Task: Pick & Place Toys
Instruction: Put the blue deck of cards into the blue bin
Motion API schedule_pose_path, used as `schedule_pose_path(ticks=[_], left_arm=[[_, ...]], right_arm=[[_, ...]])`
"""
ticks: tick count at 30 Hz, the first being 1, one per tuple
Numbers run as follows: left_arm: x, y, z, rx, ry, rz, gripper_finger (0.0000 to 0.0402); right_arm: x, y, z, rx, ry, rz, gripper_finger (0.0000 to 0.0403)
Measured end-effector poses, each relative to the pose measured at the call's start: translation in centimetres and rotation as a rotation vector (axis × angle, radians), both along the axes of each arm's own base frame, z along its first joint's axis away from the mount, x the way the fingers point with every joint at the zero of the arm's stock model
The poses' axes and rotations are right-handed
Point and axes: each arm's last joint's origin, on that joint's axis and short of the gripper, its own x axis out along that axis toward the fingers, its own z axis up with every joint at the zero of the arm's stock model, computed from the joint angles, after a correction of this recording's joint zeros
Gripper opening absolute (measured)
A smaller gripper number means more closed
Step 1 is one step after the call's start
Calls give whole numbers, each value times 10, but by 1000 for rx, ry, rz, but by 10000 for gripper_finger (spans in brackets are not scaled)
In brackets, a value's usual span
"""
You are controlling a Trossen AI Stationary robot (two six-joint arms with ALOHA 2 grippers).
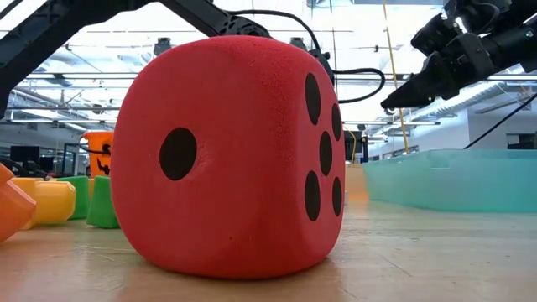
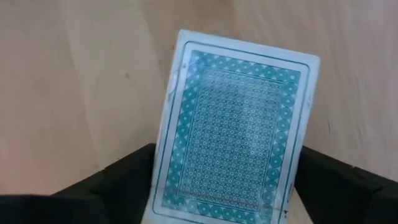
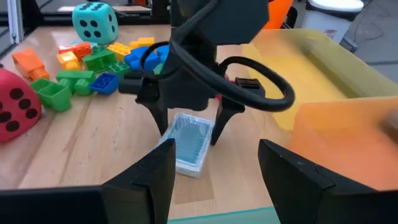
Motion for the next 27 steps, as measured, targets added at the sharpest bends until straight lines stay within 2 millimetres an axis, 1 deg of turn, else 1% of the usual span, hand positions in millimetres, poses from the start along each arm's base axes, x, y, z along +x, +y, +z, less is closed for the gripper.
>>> schedule_pose_path(ticks=[1, 5, 8, 10, 12, 15, 18, 21, 24, 27], left_arm=[[0, 0, 0, 3, -1, 17, 316], [0, -3, 13, 52, -23, 97, 316], [-2, -8, 27, 136, -50, 131, 316], [-2, -11, 44, 237, -104, 160, 316], [-2, -14, 65, 396, -165, 179, 316], [-1, -25, 83, 605, -223, 213, 316], [3, -34, 92, 705, -290, 232, 316], [7, -41, 101, 745, -358, 224, 316], [9, -50, 103, 774, -377, 206, 316], [10, -58, 104, 802, -394, 200, 316]], right_arm=[[0, 0, 0, 15, -2, -5, 199], [0, 0, 0, 57, -9, -21, 199], [0, 0, 0, 87, -13, -34, 199], [0, 0, 0, 131, -21, -50, 199], [1, 0, 1, 184, -40, -69, 199], [5, -1, 3, 224, -70, -81, 203], [12, -3, 4, 250, -111, -94, 216], [20, -7, 3, 275, -142, -116, 231], [28, -12, -2, 299, -146, -143, 243], [36, -16, -7, 314, -146, -163, 246]])
